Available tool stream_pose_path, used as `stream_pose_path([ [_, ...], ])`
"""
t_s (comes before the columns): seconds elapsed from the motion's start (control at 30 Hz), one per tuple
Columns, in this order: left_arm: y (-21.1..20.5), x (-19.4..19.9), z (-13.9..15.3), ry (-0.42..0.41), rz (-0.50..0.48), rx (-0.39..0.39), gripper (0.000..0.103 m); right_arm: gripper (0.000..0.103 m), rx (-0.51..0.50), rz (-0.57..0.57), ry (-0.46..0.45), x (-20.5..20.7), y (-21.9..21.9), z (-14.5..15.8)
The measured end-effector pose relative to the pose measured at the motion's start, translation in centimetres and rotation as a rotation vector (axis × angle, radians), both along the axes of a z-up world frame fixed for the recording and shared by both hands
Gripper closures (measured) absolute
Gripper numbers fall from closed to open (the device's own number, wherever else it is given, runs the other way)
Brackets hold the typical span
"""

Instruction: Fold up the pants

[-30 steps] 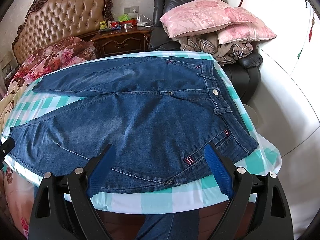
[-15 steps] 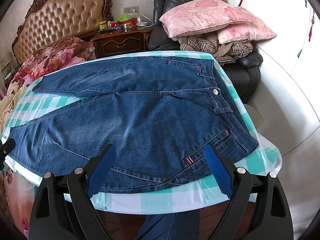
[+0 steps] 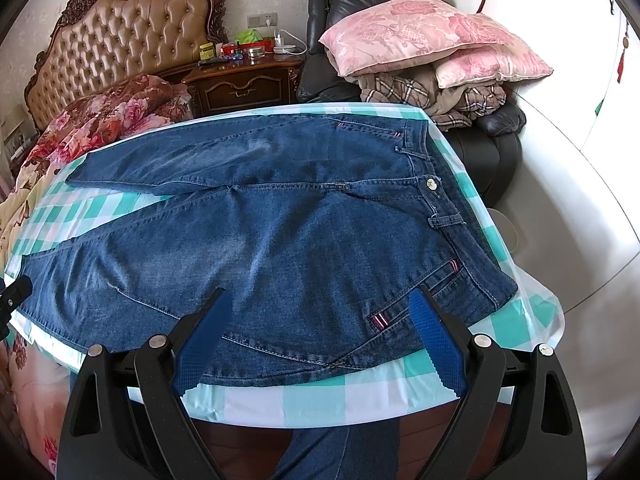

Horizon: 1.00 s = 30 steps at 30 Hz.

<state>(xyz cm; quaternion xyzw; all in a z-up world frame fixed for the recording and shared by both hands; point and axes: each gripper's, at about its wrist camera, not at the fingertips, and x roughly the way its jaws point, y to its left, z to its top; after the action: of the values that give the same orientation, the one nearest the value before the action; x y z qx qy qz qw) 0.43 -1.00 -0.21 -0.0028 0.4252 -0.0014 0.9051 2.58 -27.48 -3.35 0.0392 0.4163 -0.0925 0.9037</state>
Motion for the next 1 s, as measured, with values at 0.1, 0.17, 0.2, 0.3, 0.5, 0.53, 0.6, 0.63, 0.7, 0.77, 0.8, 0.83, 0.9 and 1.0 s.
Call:
stream_pose_path([
  [0.1,0.1,0.1,0.1,0.003,0.003,-0.003,0.001,0.016,0.002,-0.004,-0.003,-0.1,-0.1,0.1],
  [0.17,0.2,0.1,0.2,0.000,0.002,-0.006,0.001,0.016,0.003,-0.005,-0.003,-0.1,-0.1,0.2],
  [0.2,0.3,0.1,0.2,-0.002,0.001,-0.007,0.001,0.016,0.002,-0.005,-0.003,-0.1,-0.1,0.2],
  [0.3,0.3,0.1,0.0,-0.002,0.000,-0.008,0.001,0.016,0.002,-0.004,0.000,-0.1,-0.2,0.1],
  [0.5,0.4,0.3,0.0,0.007,-0.003,-0.009,0.001,0.016,0.020,0.000,0.011,0.4,-0.4,-0.3],
  [0.53,0.5,0.3,0.0,0.005,-0.004,-0.010,0.001,0.016,0.027,0.006,0.015,0.6,-0.3,-0.5],
  [0.6,0.5,0.6,-0.3,0.010,-0.010,-0.017,0.001,0.016,0.097,0.038,0.038,1.7,-1.0,-0.6],
  [0.63,0.6,0.8,-0.7,0.022,-0.018,-0.029,0.001,0.016,0.126,0.049,0.042,2.2,-1.4,-0.5],
  [0.7,0.8,1.2,-1.5,0.049,-0.036,-0.040,0.001,0.016,0.184,0.058,0.045,4.1,-3.1,0.1],
  [0.77,1.2,1.8,-2.1,0.063,-0.047,-0.046,0.001,0.016,0.215,0.013,0.036,7.3,-6.6,1.3],
  [0.8,1.5,2.0,-2.3,0.068,-0.046,-0.049,0.001,0.016,0.210,-0.018,0.036,9.2,-8.5,1.7],
  [0.83,2.0,2.4,-2.5,0.071,-0.041,-0.059,0.001,0.016,0.209,-0.046,0.044,10.8,-10.1,1.9],
  [0.9,2.8,2.9,-2.8,0.072,-0.024,-0.068,0.001,0.016,0.215,-0.108,0.062,14.1,-13.3,1.8],
  [1.0,4.0,3.7,-3.9,0.101,0.010,-0.073,0.001,0.021,0.229,-0.186,0.130,20.2,-18.0,0.1],
])
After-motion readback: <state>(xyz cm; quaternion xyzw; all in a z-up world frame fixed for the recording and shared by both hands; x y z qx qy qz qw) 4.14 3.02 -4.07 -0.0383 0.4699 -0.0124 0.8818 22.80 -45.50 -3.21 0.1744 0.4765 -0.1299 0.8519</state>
